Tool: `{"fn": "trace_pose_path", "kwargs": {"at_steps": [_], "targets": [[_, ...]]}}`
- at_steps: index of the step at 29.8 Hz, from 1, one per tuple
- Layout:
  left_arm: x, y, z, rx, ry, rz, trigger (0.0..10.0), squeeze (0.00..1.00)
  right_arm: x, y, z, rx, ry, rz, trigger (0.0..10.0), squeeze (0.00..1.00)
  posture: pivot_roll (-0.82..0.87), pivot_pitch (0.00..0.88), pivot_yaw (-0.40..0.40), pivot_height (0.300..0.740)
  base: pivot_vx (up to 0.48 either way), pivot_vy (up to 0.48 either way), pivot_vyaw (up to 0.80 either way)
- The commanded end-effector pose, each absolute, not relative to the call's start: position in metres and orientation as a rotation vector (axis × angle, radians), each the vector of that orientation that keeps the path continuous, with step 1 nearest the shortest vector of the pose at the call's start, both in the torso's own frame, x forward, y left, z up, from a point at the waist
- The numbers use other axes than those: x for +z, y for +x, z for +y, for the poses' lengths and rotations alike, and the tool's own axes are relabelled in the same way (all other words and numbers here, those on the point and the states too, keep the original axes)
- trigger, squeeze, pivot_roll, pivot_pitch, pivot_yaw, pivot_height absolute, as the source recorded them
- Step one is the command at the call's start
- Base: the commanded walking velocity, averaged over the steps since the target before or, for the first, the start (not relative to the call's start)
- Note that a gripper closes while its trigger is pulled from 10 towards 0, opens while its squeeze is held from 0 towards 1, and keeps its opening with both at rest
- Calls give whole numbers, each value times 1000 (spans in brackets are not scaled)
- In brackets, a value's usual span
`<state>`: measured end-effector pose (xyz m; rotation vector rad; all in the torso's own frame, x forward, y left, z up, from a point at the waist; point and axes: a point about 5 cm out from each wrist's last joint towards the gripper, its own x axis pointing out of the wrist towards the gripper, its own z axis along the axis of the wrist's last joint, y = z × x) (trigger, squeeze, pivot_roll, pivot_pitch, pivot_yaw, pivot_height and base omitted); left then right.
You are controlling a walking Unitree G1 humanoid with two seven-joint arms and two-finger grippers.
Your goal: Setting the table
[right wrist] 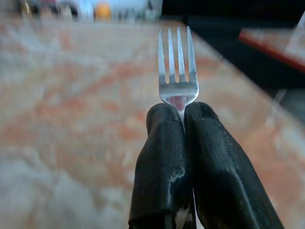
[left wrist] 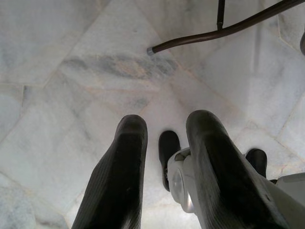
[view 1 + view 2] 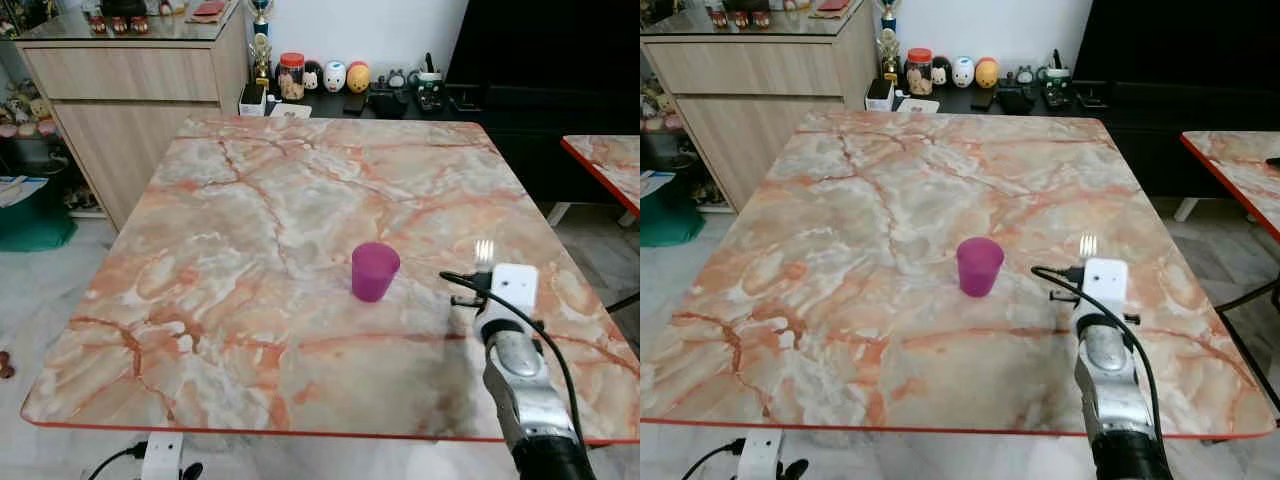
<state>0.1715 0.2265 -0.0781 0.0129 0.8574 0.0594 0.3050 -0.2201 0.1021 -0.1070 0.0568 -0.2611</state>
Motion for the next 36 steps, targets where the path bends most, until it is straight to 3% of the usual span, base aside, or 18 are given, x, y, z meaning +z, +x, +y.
{"fn": "trace_pose_path", "kwargs": {"at_steps": [1,9,36], "targets": [[-81,165,228,72,11,877,10000,0,112,299,-224,-292,-105,-27,10000,0,50,0,-47,727,0,0,0],[-82,155,238,113,10,892,10000,0,129,282,-231,-355,-119,-179,10000,0,50,0,-45,727,0,0,0],[-82,159,232,84,30,878,10000,0,165,292,-219,-305,-148,-348,10000,0,53,0,-49,727,0,0,0]]}}
